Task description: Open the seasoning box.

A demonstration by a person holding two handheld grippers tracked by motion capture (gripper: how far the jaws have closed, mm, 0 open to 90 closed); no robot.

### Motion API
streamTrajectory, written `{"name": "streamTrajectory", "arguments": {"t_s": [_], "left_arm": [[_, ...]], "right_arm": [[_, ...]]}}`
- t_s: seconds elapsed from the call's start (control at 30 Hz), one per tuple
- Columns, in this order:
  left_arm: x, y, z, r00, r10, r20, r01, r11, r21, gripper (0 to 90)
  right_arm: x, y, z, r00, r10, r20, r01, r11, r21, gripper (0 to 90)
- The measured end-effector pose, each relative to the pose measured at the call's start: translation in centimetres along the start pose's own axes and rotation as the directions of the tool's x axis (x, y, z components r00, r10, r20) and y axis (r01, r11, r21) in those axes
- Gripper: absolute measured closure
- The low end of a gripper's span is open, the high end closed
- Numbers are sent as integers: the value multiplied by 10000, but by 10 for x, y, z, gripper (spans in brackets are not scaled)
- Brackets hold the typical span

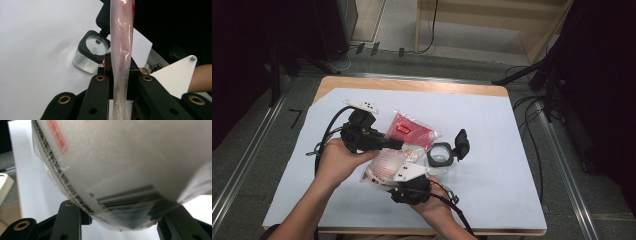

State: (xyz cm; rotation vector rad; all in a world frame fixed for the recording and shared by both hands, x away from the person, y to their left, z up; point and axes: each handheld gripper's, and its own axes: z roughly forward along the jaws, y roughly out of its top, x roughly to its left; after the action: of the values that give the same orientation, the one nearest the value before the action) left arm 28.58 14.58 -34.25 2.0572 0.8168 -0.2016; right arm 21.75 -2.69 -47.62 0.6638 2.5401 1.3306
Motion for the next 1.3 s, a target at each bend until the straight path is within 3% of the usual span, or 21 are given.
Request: {"name": "streamTrajectory", "arguments": {"t_s": [0.1,0.23,0.43,0.57,0.63,0.9,1.07,1.17,1.3], "left_arm": [[-1,0,1,9998,202,22,-202,9998,74,840],[-1,-1,5,9989,462,-41,-461,9986,270,799],[2,-2,11,9941,1081,-110,-1077,9937,320,768],[5,-4,14,9960,866,196,-869,9961,155,747],[6,-5,17,9957,803,467,-807,9967,71,748],[1,-3,32,9978,598,297,-608,9976,332,755],[1,0,39,9981,263,550,-289,9984,480,763],[2,0,41,9971,186,742,-220,9988,446,744],[4,-1,44,9929,256,1160,-307,9987,417,690]], "right_arm": [[-1,1,-2,9998,155,-126,-156,9999,-73,542],[-3,4,-6,9965,520,-652,-536,9983,-237,543],[-3,5,-8,9943,673,-827,-694,9973,-237,543],[-4,6,-10,9892,919,-1139,-959,9949,-300,547],[-4,7,-11,9905,826,-1101,-872,9955,-369,547],[1,7,-12,9897,844,-1154,-886,9956,-319,560],[0,5,-10,9880,1129,-1058,-1159,9930,-225,540],[-1,5,-10,9870,1234,-1028,-1263,9917,-220,546],[-2,6,-13,9803,1426,-1364,-1489,9882,-368,557]]}}
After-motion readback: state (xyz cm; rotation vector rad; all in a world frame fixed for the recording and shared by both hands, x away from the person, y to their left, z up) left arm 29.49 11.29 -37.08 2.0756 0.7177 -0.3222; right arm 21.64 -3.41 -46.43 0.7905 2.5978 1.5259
